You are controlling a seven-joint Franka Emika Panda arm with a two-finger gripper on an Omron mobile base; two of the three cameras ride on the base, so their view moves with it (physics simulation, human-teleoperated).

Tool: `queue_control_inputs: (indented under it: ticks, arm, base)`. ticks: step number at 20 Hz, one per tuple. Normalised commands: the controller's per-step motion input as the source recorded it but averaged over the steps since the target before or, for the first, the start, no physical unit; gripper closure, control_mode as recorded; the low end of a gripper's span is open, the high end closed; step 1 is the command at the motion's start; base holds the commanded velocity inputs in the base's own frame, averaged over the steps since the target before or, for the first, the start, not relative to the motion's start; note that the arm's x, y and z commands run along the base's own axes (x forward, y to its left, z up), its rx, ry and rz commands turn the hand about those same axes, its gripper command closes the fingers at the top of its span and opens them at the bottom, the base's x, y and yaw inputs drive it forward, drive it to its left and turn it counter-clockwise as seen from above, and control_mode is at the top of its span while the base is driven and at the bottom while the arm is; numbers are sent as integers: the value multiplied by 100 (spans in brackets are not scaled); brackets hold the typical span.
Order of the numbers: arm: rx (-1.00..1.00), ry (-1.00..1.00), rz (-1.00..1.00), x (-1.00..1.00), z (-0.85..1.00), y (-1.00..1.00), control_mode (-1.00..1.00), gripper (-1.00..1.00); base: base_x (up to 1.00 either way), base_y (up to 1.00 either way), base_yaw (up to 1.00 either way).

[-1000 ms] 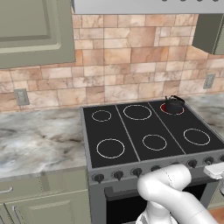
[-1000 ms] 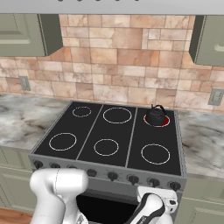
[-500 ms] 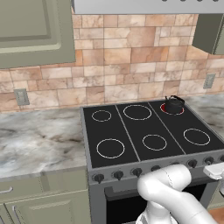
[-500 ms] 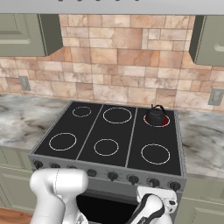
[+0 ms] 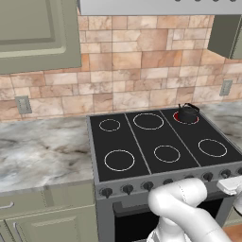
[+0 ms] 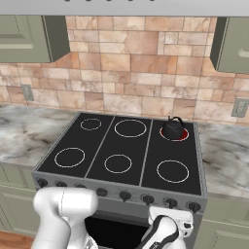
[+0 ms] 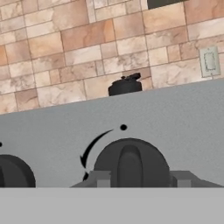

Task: The kettle is done boiling. Turn off the stove, then wait for 300 timesteps before moving the kettle to the dining table.

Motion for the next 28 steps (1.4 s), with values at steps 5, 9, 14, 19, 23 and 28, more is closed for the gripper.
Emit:
queue_control_inputs:
  ticks: [5,9,14,19,23,28]
  arm:
    - [0,0,-1,0,0,4,-100,100]
    - [10,3,-1,0,0,0,-100,100]
    - [11,6,0,0,0,0,-100,100]
    - [10,7,0,0,-5,0,-100,100]
    - [12,6,0,0,0,0,-100,100]
    - [16,4,0,-2,0,0,-100,100]
  base:
    - [0,0,0]
    - [0,0,0]
    - [0,0,0]
    - [0,0,0]
    - [0,0,0]
    - [0,0,0]
